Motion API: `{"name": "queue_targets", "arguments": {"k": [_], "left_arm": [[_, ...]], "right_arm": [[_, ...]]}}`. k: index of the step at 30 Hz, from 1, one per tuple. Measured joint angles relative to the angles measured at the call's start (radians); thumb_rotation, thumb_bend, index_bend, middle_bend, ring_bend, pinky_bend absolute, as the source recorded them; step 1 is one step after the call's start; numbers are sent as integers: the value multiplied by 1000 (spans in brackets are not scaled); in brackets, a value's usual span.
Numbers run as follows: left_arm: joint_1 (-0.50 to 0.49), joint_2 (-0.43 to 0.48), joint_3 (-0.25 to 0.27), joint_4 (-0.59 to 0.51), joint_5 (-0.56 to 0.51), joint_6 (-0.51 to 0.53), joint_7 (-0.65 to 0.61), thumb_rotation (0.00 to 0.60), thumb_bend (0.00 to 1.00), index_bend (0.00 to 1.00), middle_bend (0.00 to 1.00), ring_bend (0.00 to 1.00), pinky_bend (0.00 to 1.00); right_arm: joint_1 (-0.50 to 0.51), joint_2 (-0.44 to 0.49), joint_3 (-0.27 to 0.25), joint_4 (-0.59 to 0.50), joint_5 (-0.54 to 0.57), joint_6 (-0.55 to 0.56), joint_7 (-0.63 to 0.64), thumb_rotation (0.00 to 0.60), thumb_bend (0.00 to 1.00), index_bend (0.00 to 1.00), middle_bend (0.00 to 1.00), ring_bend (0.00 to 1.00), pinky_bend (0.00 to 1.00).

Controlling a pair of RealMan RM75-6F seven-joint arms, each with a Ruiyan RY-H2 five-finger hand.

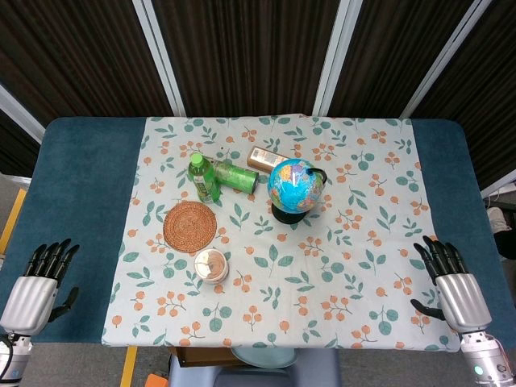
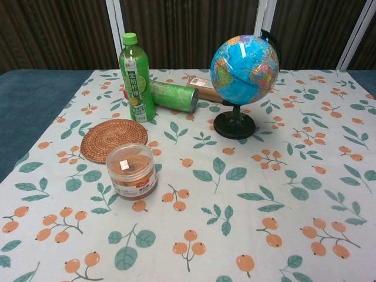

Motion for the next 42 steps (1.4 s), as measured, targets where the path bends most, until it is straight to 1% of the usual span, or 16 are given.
{"name": "queue_targets", "arguments": {"k": [4,8,10,12,16,19,21,22,23,26,29,33,38,42], "left_arm": [[2,1,-1,0,0,4,-4,600,429,0,0,0,0],[0,1,0,1,-4,-6,-5,600,429,0,0,0,0],[-2,2,1,-1,-6,-11,-9,600,428,0,0,0,0],[-2,5,2,-1,-5,-10,-15,600,429,0,0,0,0],[1,11,4,-4,-2,-5,-19,600,428,0,0,0,0],[5,16,5,-9,1,3,-20,600,428,0,0,0,0],[6,19,5,-11,1,5,-22,600,428,0,0,0,0],[7,20,5,-12,1,6,-22,600,428,0,0,0,0],[7,21,5,-12,2,7,-23,600,428,0,0,0,0],[6,22,5,-12,-1,2,-25,600,429,0,0,0,0],[5,24,6,-14,-6,-5,-26,600,427,0,0,0,0],[5,25,5,-14,-8,-5,-27,600,428,0,0,0,0],[5,27,1,-13,-15,-7,-29,600,428,0,0,0,0],[5,27,0,-11,-19,-10,-30,600,428,0,0,0,0]], "right_arm": [[2,-3,-1,0,-4,-3,5,600,178,0,0,0,0],[12,-21,3,4,-32,6,18,600,178,0,0,0,0],[25,-33,17,5,-44,11,17,600,178,0,0,0,0],[47,-54,45,8,-50,13,-8,600,178,0,0,0,0],[127,-106,121,-1,-46,-15,-76,600,178,0,0,0,0],[216,-156,202,-13,-9,-78,-133,600,178,0,0,0,0],[291,-199,272,-17,48,-136,-182,600,177,0,0,0,0],[309,-211,288,-17,65,-152,-194,600,178,0,0,0,0],[345,-236,318,-15,100,-183,-220,600,178,0,0,0,0],[431,-300,372,1,185,-253,-291,600,177,0,0,0,0],[505,-355,401,30,247,-300,-357,600,178,0,0,0,0],[562,-406,424,71,310,-329,-400,600,178,0,0,0,0],[604,-448,435,95,363,-335,-410,600,178,0,0,0,0],[624,-461,432,113,375,-330,-419,600,178,0,0,0,0]]}}
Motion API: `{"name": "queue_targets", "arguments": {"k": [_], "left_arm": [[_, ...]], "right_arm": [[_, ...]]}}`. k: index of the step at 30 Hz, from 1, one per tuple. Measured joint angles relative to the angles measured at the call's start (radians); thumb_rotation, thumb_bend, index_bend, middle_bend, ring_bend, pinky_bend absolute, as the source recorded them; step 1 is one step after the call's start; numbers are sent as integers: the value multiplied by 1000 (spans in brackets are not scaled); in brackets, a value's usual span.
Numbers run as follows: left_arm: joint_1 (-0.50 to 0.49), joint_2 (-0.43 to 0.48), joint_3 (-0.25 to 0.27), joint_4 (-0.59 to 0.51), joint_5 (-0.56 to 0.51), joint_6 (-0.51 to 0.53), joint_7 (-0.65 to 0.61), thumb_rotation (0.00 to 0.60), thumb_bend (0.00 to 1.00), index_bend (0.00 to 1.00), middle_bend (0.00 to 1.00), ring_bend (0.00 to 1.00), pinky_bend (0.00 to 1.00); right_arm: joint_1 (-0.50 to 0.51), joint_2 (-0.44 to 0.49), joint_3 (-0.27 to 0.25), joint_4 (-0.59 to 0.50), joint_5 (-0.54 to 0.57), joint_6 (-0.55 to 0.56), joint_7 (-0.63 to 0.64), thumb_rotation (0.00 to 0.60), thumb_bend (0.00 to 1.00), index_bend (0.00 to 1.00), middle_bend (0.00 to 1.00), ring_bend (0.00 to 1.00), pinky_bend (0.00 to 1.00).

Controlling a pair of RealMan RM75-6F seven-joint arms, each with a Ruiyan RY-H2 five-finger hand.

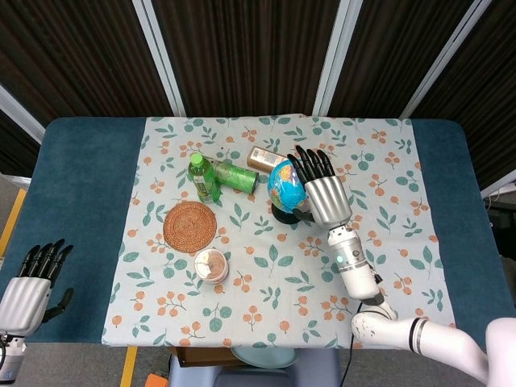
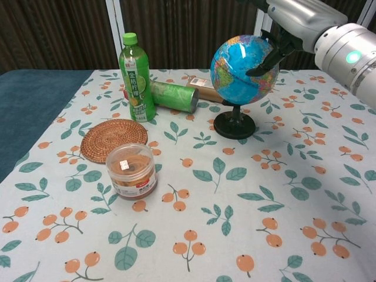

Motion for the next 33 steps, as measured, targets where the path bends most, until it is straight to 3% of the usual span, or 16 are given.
{"name": "queue_targets", "arguments": {"k": [18,33], "left_arm": [[-3,-5,0,2,-8,-12,16,600,428,0,0,0,0],[-1,-8,-9,6,-25,-11,22,600,429,0,0,0,0]], "right_arm": [[10,18,-31,95,45,31,19,600,178,0,0,0,0],[33,7,-49,257,93,-3,48,600,178,0,0,0,0]]}}
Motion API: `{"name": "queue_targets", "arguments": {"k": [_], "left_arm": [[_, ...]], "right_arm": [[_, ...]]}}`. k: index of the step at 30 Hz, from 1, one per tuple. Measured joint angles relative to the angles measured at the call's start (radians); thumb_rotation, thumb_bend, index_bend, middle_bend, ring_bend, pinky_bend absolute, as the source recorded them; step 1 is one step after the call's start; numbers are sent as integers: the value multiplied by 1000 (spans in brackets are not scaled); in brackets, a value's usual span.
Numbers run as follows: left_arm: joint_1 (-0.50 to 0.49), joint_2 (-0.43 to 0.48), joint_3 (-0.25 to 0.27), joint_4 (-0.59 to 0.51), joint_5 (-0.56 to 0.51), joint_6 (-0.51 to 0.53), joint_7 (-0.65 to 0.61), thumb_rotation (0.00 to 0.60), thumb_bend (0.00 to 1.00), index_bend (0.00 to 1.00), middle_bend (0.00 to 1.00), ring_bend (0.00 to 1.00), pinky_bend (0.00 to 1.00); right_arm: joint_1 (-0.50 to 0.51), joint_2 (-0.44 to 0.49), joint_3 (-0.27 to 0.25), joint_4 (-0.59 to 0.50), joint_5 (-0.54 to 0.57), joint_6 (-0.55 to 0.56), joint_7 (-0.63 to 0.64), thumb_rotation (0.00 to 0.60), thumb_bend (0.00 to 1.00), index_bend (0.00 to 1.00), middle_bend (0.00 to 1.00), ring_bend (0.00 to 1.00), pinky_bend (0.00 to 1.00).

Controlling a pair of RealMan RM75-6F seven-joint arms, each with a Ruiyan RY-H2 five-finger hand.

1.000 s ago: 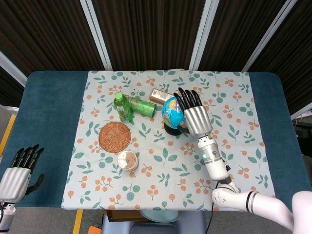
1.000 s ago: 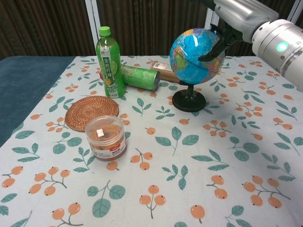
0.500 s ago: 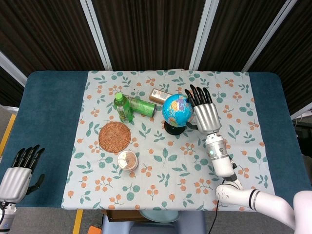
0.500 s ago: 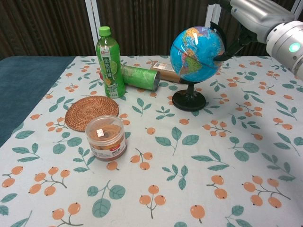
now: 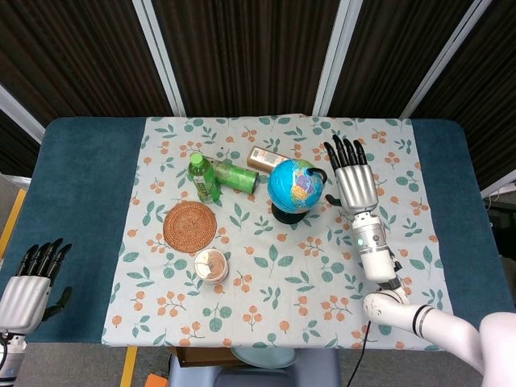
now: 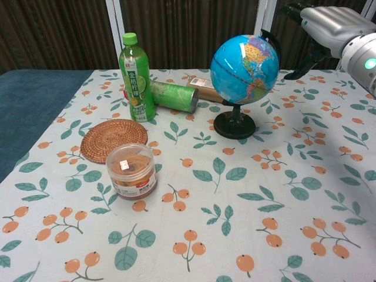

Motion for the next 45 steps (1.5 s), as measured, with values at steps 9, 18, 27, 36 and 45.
{"name": "queue_targets", "arguments": {"k": [9,18,27,36,45], "left_arm": [[2,3,-1,-2,-4,1,-3,600,429,0,0,0,0],[-1,-2,4,-4,4,-7,3,600,429,0,0,0,0],[8,16,2,-7,6,14,-20,600,429,0,0,0,0],[13,22,4,-10,7,19,-21,600,429,0,0,0,0],[9,16,3,-8,3,7,-15,600,430,0,0,0,0]], "right_arm": [[-77,108,-80,-184,-88,69,16,600,178,0,0,0,0],[-96,149,-113,-378,-210,126,42,600,178,0,0,0,0],[7,-2,-37,-275,-104,88,-96,600,178,0,0,0,0],[33,-34,-27,-237,-64,82,-133,600,178,0,0,0,0],[27,-14,-29,-223,-37,79,-132,600,178,0,0,0,0]]}}
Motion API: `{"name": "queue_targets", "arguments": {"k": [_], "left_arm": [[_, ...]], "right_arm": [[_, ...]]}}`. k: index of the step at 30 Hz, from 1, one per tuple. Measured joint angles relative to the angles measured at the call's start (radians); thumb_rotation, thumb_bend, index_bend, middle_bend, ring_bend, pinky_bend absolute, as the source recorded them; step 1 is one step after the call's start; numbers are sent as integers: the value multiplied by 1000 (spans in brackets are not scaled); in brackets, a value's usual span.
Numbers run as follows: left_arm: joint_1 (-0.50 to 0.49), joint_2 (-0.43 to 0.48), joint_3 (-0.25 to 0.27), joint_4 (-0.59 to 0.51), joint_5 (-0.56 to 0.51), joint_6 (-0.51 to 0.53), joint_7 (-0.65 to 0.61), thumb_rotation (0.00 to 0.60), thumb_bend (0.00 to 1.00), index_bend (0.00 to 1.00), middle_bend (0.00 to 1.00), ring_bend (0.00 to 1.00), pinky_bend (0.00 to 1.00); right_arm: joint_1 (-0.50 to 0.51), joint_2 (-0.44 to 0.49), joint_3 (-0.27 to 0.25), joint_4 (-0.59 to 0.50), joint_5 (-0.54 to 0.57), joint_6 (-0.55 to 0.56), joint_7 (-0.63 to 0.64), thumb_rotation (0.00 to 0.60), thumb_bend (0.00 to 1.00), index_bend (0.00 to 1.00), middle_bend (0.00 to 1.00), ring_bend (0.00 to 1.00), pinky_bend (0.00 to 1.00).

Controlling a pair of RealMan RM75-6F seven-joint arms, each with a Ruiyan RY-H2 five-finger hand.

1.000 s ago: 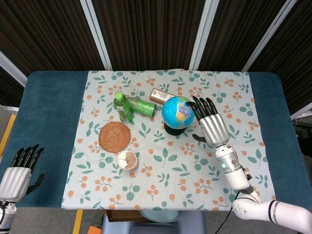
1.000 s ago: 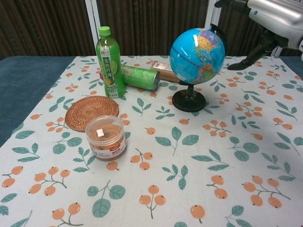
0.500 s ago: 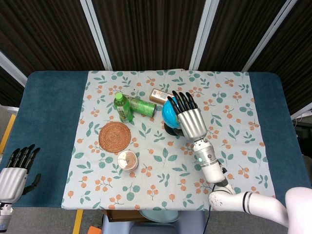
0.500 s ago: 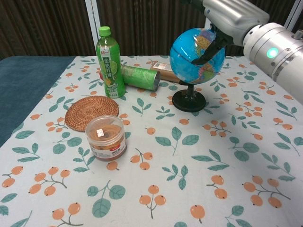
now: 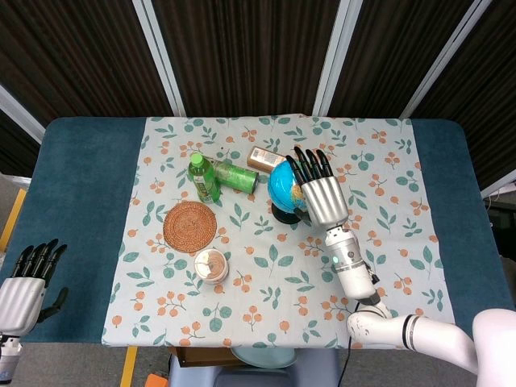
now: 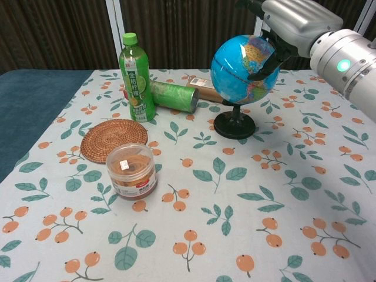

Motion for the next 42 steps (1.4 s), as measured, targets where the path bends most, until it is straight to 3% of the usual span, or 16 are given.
{"name": "queue_targets", "arguments": {"k": [19,42], "left_arm": [[-5,-7,3,-2,-6,-20,8,600,429,0,0,0,0],[-23,-19,-18,23,-63,-63,14,600,428,0,0,0,0]], "right_arm": [[-1,11,-8,79,27,-13,22,600,178,0,0,0,0],[47,-81,12,377,81,-81,92,600,178,0,0,0,0]]}}
